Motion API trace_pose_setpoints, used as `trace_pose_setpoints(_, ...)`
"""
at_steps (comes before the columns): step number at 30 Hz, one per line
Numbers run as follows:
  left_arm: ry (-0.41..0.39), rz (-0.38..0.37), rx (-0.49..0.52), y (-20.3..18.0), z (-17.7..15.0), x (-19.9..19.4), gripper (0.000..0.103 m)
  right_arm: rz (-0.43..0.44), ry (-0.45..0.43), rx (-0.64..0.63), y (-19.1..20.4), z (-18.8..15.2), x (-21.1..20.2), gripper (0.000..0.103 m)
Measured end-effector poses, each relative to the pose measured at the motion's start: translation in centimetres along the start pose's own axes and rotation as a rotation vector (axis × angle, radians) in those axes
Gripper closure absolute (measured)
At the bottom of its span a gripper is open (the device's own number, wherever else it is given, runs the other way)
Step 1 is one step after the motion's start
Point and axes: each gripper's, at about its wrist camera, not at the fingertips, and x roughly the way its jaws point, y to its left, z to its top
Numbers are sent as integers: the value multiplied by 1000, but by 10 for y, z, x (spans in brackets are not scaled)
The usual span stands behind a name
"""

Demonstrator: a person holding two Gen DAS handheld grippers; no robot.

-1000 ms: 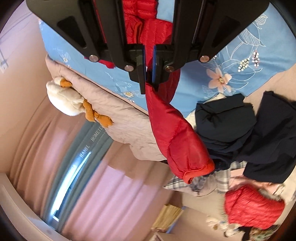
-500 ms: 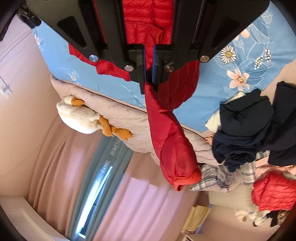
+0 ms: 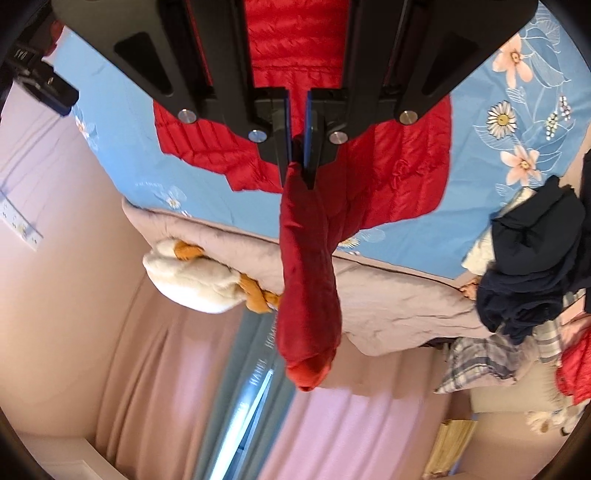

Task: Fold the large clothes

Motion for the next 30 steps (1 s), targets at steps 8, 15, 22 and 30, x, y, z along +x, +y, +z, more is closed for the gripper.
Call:
trace_pose_setpoints(8,67,-31,45,-24,-18,19,99,0,14,30,-11,7,3,1)
trace_pose_setpoints(15,133,-64,68,-41,-35,35,99,71,28,80,-14,19,3,1)
trace_pose_setpoints(22,185,-97,98,-62,-55,46,99,129,49,84,-4,31,12,1)
trace_pose_setpoints(30,254,-114,101,-73,-76,63,99,197,152,113,11,29,49,1)
